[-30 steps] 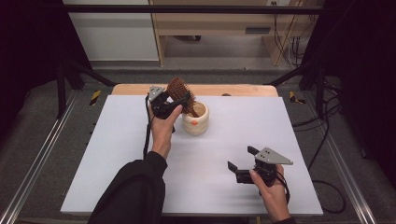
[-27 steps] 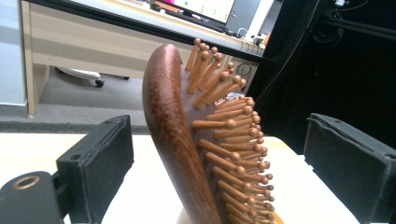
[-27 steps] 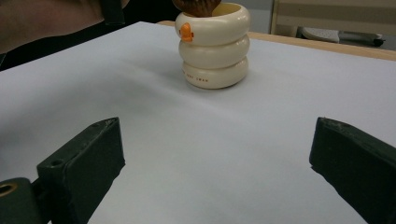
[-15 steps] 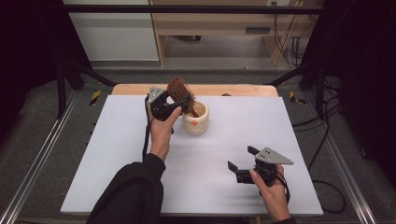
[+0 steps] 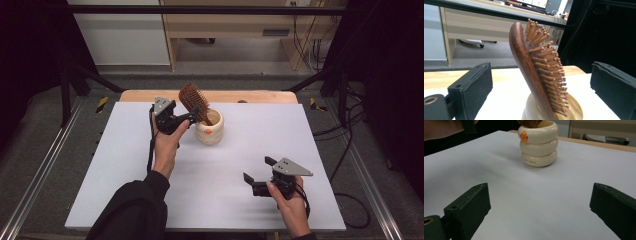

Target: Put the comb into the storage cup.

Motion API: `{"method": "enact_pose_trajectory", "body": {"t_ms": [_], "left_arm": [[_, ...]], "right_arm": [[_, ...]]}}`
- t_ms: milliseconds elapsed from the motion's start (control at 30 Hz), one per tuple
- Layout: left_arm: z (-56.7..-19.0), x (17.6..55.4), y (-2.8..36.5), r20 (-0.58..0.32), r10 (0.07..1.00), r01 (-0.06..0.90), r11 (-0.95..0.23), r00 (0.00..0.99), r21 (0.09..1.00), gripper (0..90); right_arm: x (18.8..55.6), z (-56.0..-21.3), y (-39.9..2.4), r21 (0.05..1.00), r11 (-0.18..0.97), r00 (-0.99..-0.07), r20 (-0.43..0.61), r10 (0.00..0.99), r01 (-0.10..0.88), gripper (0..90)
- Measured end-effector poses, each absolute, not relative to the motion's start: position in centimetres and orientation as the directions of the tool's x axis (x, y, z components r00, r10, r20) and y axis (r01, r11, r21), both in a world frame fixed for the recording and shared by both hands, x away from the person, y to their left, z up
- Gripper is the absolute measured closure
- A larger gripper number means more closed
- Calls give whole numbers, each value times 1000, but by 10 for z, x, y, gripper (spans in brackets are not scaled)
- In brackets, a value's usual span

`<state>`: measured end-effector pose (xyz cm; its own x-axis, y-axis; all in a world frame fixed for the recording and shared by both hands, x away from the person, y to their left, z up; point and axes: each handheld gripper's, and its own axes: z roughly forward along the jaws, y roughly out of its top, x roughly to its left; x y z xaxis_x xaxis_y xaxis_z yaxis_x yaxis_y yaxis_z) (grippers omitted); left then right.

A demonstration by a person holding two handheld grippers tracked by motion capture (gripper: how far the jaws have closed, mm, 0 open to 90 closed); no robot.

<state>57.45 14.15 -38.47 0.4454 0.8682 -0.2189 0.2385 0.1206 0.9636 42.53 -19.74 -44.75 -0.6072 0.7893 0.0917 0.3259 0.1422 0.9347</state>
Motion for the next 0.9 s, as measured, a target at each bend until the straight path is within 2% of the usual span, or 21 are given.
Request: {"method": "enact_pose_trajectory", "body": {"t_ms": [333,900], "left_arm": [[-382,564,141,-144,872,215,47,467,976,42],[-383,562,135,-128,871,179,46,475,983,37]], "right_arm": [[425,-448,-196,934,157,-611,78,788,322,35],[425,-448,-197,933,159,-611,77,788,322,34]]}}
